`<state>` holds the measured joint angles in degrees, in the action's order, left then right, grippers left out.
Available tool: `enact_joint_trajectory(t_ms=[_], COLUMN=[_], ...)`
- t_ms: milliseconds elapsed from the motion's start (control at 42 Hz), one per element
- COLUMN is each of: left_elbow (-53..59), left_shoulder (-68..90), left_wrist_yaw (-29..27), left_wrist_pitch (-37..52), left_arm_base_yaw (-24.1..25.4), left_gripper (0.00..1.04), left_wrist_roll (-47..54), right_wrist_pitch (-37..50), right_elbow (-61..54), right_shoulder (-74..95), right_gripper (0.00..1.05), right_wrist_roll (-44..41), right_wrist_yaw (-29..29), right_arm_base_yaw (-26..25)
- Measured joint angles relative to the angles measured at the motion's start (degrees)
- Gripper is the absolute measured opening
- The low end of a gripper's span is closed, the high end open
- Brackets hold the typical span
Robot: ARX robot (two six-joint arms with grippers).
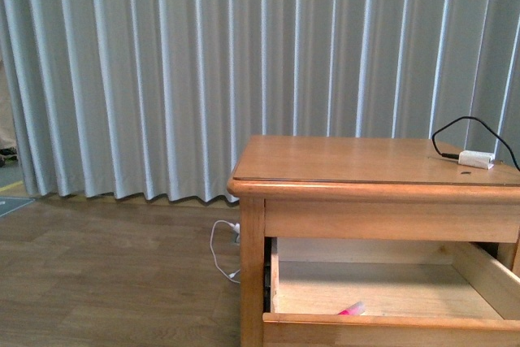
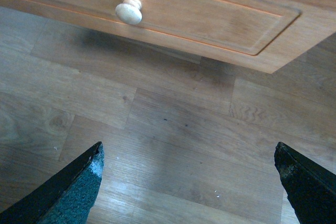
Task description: Place pink marker in drawer with both arms
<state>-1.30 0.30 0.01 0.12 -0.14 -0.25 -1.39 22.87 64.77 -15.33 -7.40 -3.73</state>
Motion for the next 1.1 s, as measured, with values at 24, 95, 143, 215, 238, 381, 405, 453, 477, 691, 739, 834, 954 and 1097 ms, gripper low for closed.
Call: enact_joint_trajectory(t_ms=[24, 95, 143, 215, 238, 381, 405, 453, 477, 691, 739, 834, 954, 1097], left_elbow=[0.0, 0.0, 0.0, 0.0, 0.0, 0.0, 0.0, 0.0, 0.0, 0.0, 0.0, 0.0, 0.0, 0.0], left_shoulder=[0.0, 0.0, 0.0, 0.0, 0.0, 0.0, 0.0, 0.0, 0.0, 0.0, 0.0, 0.0, 0.0, 0.0], left_wrist_yaw=[0.0, 0.0, 0.0, 0.0, 0.0, 0.0, 0.0, 0.0, 0.0, 0.0, 0.0, 0.0, 0.0, 0.0], left_wrist_pitch=[0.0, 0.0, 0.0, 0.0, 0.0, 0.0, 0.0, 0.0, 0.0, 0.0, 0.0, 0.0, 0.0, 0.0], left_arm_base_yaw=[0.0, 0.0, 0.0, 0.0, 0.0, 0.0, 0.0, 0.0, 0.0, 0.0, 0.0, 0.0, 0.0, 0.0], left_gripper=[0.98, 0.98, 0.98, 0.98, 0.98, 0.98, 0.98, 0.98, 0.98, 0.98, 0.98, 0.98, 0.98, 0.98], left_wrist_roll=[0.0, -0.02, -0.02, 0.0, 0.0, -0.02, -0.02, -0.02, 0.0, 0.0, -0.02, -0.02, -0.02, -0.02], right_wrist_pitch=[2.08, 7.15, 12.07, 17.09, 19.43, 28.63, 29.48, 30.6, 31.23, 38.03, 39.3, 41.48, 43.41, 43.71], right_elbow=[0.0, 0.46, 1.44, 2.91, 3.72, 8.57, 9.18, 10.16, 10.84, 15.72, 16.7, 18.78, 21.99, 28.55], right_shoulder=[2.45, 8.13, 12.98, 17.9, 20.31, 31.85, 33.09, 34.82, 35.89, 43.78, 45.27, 47.69, 50.58, 55.1], right_gripper=[0.96, 0.96, 0.96, 0.96, 0.96, 0.96, 0.96, 0.96, 0.96, 0.96, 0.96, 0.96, 0.96, 0.96], right_wrist_roll=[0.04, 0.37, 1.66, 3.67, 4.68, 8.94, 9.55, 10.1, 10.58, 14.1, 14.8, 15.91, 17.55, 19.67], right_wrist_yaw=[0.04, 0.26, 0.37, 0.66, 1.16, 2.16, 2.32, 2.49, 2.58, 3.91, 4.02, 4.5, 5.33, 7.8], right_arm_base_yaw=[0.55, 1.99, 2.95, 3.41, 3.41, 2.8, 2.69, 2.56, 2.45, 1.97, 1.95, 2.01, 2.69, 5.29])
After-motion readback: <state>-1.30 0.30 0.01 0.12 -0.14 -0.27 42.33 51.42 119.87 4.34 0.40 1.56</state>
